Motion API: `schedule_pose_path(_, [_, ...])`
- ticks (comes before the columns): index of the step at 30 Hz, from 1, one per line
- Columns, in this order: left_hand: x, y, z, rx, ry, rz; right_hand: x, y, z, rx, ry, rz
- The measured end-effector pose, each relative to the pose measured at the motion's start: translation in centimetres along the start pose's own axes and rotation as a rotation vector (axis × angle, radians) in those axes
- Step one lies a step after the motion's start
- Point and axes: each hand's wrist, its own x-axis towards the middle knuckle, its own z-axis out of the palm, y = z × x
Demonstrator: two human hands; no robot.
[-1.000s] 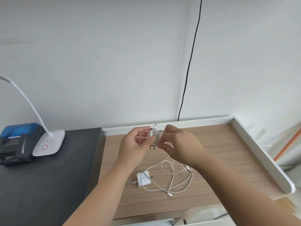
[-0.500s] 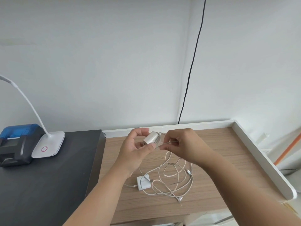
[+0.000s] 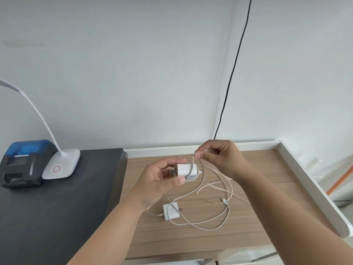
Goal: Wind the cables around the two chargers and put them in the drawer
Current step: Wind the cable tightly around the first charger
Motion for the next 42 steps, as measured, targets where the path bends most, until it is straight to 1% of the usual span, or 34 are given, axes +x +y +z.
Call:
schedule_pose_path(4, [0.0, 0.6, 0.2, -0.093, -0.010, 0.069, -0.7, 0.6, 1.7, 0.288, -0.057, 0.119])
schedule_pose_path(6, [0.0, 0.7, 0.4, -0.113, 0.017, 0.093, -1.4, 1.0, 2.9, 0.347, -0.055, 0.184])
schedule_pose_path(8, [0.2, 0.6, 0.5, -0.116, 0.096, 0.120, -2.1, 1.6, 3.7, 0.350, -0.017, 0.207])
schedule_pose_path(10, [0.4, 0.2, 0.6, -0.121, 0.190, 0.120, -2.7, 1.8, 4.6, 0.301, 0.012, 0.211])
schedule_pose_path(13, [0.7, -0.3, 0.9, -0.141, 0.348, 0.097, -3.7, 1.8, 6.1, 0.122, 0.007, 0.217])
schedule_pose_path(14, [0.9, -0.5, 0.8, -0.102, 0.403, 0.098, -4.0, 1.7, 6.4, 0.026, 0.003, 0.220])
schedule_pose_path(15, [1.0, -0.6, 0.5, -0.013, 0.447, 0.106, -4.2, 1.6, 6.5, -0.082, -0.009, 0.205])
schedule_pose_path(17, [1.0, -1.2, -0.2, 0.275, 0.465, 0.155, -4.2, 1.0, 6.2, -0.308, -0.056, 0.138])
schedule_pose_path(19, [0.8, -1.8, -0.7, 0.549, 0.429, 0.244, -3.9, -0.1, 5.3, -0.495, -0.127, 0.053])
schedule_pose_path(20, [0.7, -2.0, -0.8, 0.651, 0.406, 0.286, -3.7, -0.6, 4.8, -0.578, -0.162, 0.014])
schedule_pose_path(22, [0.6, -2.0, -0.9, 0.831, 0.339, 0.357, -3.2, -1.7, 3.8, -0.686, -0.179, -0.053])
schedule_pose_path(23, [0.6, -2.1, -1.1, 0.898, 0.287, 0.372, -2.9, -2.0, 3.3, -0.725, -0.176, -0.084])
schedule_pose_path(25, [0.6, -2.1, -1.5, 0.940, 0.180, 0.343, -2.3, -2.3, 2.4, -0.771, -0.179, -0.143])
schedule_pose_path(27, [0.4, -1.7, -1.6, 0.910, 0.095, 0.299, -1.6, -2.3, 1.6, -0.767, -0.171, -0.171])
schedule_pose_path(29, [0.2, -1.0, -1.7, 0.823, 0.023, 0.219, -1.0, -1.7, 1.0, -0.710, -0.178, -0.178])
schedule_pose_path(32, [0.1, 0.0, -1.6, 0.569, -0.085, 0.023, -0.3, -0.4, 0.6, -0.469, -0.214, -0.162])
schedule_pose_path(34, [0.0, 0.3, -1.7, 0.397, -0.125, -0.043, -0.1, 0.1, 0.7, -0.353, -0.233, -0.184])
schedule_pose_path(36, [0.0, 0.5, -1.6, 0.243, -0.124, -0.046, 0.1, 0.5, 0.7, -0.325, -0.214, -0.252])
schedule_pose_path(38, [0.0, 0.4, -1.6, 0.061, -0.100, -0.033, 0.1, 0.9, 0.8, -0.354, -0.174, -0.280])
schedule_pose_path(42, [0.6, 0.3, -1.0, -0.295, -0.043, -0.017, 0.0, 2.2, 1.7, -0.481, -0.092, -0.246])
